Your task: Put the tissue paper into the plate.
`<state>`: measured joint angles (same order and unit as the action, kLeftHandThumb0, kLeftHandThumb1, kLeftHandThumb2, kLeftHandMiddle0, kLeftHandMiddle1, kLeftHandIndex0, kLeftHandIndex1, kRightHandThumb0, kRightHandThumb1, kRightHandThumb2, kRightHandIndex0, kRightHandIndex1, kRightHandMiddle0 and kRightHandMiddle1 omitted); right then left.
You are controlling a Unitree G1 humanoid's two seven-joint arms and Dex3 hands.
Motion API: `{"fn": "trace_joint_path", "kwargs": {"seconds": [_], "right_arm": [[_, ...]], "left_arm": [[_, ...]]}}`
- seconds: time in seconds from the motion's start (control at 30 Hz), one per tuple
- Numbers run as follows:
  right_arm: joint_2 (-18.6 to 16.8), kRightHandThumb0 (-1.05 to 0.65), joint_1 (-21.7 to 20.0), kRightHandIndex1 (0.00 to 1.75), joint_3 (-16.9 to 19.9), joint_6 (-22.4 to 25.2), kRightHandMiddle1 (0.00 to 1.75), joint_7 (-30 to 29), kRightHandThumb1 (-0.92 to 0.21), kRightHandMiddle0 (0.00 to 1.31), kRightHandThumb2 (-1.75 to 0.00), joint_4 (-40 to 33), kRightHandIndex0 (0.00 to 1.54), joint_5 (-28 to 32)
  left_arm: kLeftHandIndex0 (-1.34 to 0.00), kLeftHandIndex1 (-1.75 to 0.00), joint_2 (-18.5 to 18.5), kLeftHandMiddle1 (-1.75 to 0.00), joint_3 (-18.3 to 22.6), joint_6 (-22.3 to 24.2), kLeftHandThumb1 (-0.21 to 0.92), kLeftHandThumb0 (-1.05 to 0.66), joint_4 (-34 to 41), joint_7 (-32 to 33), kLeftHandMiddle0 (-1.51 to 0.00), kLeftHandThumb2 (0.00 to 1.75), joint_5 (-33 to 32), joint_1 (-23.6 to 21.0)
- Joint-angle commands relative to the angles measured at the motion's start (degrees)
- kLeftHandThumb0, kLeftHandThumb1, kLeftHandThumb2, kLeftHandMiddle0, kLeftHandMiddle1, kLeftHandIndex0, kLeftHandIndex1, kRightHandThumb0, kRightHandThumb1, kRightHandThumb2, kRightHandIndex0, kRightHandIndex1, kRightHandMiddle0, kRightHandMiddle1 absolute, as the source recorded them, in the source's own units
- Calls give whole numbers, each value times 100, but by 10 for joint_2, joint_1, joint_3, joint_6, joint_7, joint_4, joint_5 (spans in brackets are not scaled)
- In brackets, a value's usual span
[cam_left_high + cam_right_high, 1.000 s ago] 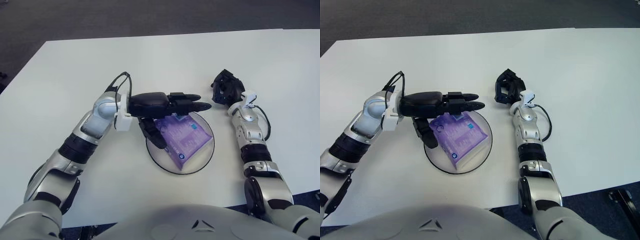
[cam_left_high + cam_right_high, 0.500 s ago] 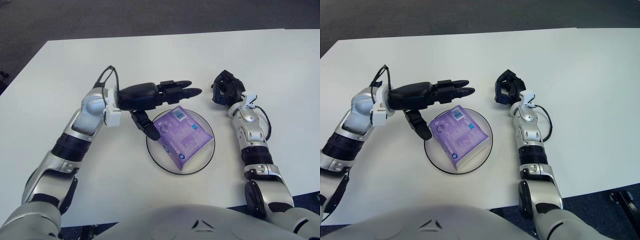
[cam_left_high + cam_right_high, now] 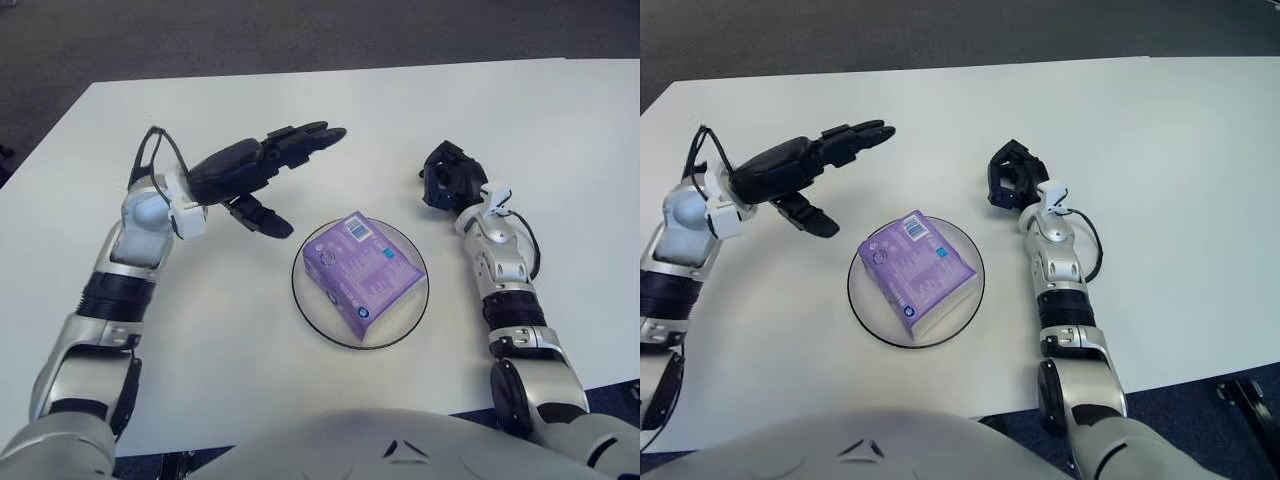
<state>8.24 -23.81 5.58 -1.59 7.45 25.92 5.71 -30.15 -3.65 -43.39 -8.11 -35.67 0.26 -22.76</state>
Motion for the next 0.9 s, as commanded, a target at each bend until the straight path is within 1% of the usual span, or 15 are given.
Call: {"fn": "trace_joint_path", "kwargs": {"seconds": [0.0, 0.07, 0.13, 0.17, 0.2, 0.27, 0.37, 0.43, 0.47, 0.53, 0.6, 0.67, 0.7, 0.77, 0.87], "right_arm": [[-5, -43, 48, 175, -7, 32, 175, 8, -50, 48, -109, 65, 99, -7], [-4, -43, 46, 175, -7, 26, 175, 11, -50, 48, -109, 71, 101, -6], [-3, -43, 44, 175, -6, 23, 175, 13, -49, 48, -110, 76, 102, -6], [-3, -43, 44, 175, -5, 22, 175, 15, -49, 48, -110, 78, 102, -5], [-2, -43, 43, 175, -5, 21, 175, 16, -49, 48, -110, 80, 103, -4], [-2, -43, 41, 175, -4, 18, 175, 18, -49, 48, -110, 85, 104, -3], [-2, -43, 39, 175, -2, 14, 175, 20, -49, 48, -111, 90, 105, -2], [-2, -43, 38, 175, -2, 13, 175, 22, -49, 48, -111, 92, 105, -1], [-2, -43, 38, 175, -2, 12, 175, 23, -48, 48, -111, 93, 105, -1], [-2, -43, 38, 175, -1, 11, 175, 25, -48, 48, -111, 94, 105, -1], [-1, -43, 38, 175, -1, 11, 175, 26, -48, 48, -111, 94, 106, 0], [-1, -43, 39, 175, -1, 11, 175, 27, -49, 48, -111, 93, 106, 0], [-1, -43, 39, 175, 0, 10, 175, 27, -49, 48, -111, 93, 106, -1], [-1, -43, 39, 175, 0, 9, 175, 26, -49, 48, -111, 93, 106, -1], [-1, -43, 40, 175, -1, 8, 175, 26, -49, 48, -111, 91, 106, -2]], "left_arm": [[0, -93, 14, -35, 19, 1, 92, -105, -34, 21, -39, 96, -31, 1], [-1, -108, 29, -54, 21, 33, 92, -104, -29, 16, -39, 99, -72, 7], [-3, -114, 40, -64, 22, 66, 92, -104, -19, 8, -39, 99, -109, 12], [-4, -116, 46, -68, 30, 84, 92, -103, -2, 23, -39, 100, -115, 23], [-8, -118, 50, -73, 37, 97, 92, -103, 11, 33, -42, 99, -119, 32], [-21, -125, 72, -86, 57, 117, 92, -102, 32, 86, -50, 99, -96, 50], [-32, -130, 108, -102, 75, 149, 92, -98, 56, 150, -57, 96, -78, 69], [-37, -134, 130, -112, 81, 162, 92, -96, 59, 177, -59, 94, -82, 75], [-40, -139, 144, -123, 85, 165, 92, -93, 53, 189, -61, 92, -87, 76], [-43, -146, 163, -135, 91, 169, 92, -91, 43, 205, -63, 90, -97, 75], [-44, -154, 178, -145, 96, 179, 92, -84, 45, 217, -63, 88, -107, 75], [-47, -166, 188, -163, 100, 190, 92, -71, 54, 226, -64, 84, -114, 78], [-48, -168, 195, -165, 104, 201, 92, -69, 60, 234, -64, 84, -120, 80], [-54, -172, 207, -171, 113, 221, 92, -61, 69, 251, -74, 79, -129, 84], [-60, -174, 213, -173, 135, 245, 92, -55, 73, 278, -82, 76, -129, 90]]}}
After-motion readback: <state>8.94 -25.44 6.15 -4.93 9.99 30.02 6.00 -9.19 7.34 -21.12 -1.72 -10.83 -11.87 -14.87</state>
